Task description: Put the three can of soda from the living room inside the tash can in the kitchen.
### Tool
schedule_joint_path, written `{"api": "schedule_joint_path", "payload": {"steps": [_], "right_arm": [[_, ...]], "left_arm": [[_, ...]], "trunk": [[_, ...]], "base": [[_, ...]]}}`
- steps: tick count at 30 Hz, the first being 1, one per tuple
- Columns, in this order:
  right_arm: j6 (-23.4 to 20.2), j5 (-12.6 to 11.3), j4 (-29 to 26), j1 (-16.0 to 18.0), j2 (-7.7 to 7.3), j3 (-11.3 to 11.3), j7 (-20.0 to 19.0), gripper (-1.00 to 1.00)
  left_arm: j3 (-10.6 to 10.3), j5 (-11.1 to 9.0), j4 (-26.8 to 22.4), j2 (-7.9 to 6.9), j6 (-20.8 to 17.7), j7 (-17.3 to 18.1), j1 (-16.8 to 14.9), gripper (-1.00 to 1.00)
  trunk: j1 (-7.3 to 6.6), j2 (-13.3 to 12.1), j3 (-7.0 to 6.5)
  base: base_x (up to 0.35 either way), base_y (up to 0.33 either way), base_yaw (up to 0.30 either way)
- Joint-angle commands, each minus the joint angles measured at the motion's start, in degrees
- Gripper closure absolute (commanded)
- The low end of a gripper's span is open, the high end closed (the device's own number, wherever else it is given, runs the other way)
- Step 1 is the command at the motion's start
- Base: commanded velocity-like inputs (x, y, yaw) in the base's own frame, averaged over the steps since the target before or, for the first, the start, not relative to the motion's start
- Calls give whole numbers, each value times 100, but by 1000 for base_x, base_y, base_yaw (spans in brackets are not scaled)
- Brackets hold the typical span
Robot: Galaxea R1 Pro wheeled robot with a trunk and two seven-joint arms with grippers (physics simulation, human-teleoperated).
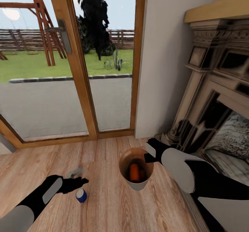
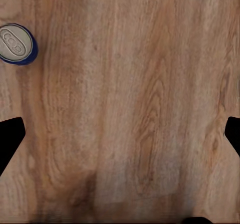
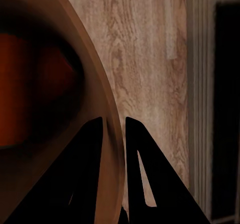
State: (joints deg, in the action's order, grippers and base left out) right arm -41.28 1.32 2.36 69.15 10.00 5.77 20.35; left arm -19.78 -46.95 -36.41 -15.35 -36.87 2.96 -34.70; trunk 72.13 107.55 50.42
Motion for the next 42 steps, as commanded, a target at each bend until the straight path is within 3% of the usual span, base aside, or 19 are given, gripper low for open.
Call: {"api": "schedule_joint_path", "payload": {"steps": [1, 8, 18, 42], "right_arm": [[15, -35, -2, 2, 0, 56, -22, 100], [12, -41, 0, -26, 0, 56, -70, 100], [284, -20, -7, -462, 0, 51, -90, 100], [360, -1, -79, -630, 0, 18, -88, 100]], "left_arm": [[0, -2, 65, 3, 5, 8, -1, -100], [-4, 29, 318, 3, 179, 17, 3, -100], [-46, 62, 1081, 44, 772, -19, -1, -100], [-61, 72, 1096, 49, 869, -4, -1, -100]], "trunk": [[0, 0, -1], [0, 0, -1], [0, 0, -1], [0, 0, 52]], "base": [[0, 0, 0], [0, 0, 0], [0, 0, 0], [0, 0, 50]]}}
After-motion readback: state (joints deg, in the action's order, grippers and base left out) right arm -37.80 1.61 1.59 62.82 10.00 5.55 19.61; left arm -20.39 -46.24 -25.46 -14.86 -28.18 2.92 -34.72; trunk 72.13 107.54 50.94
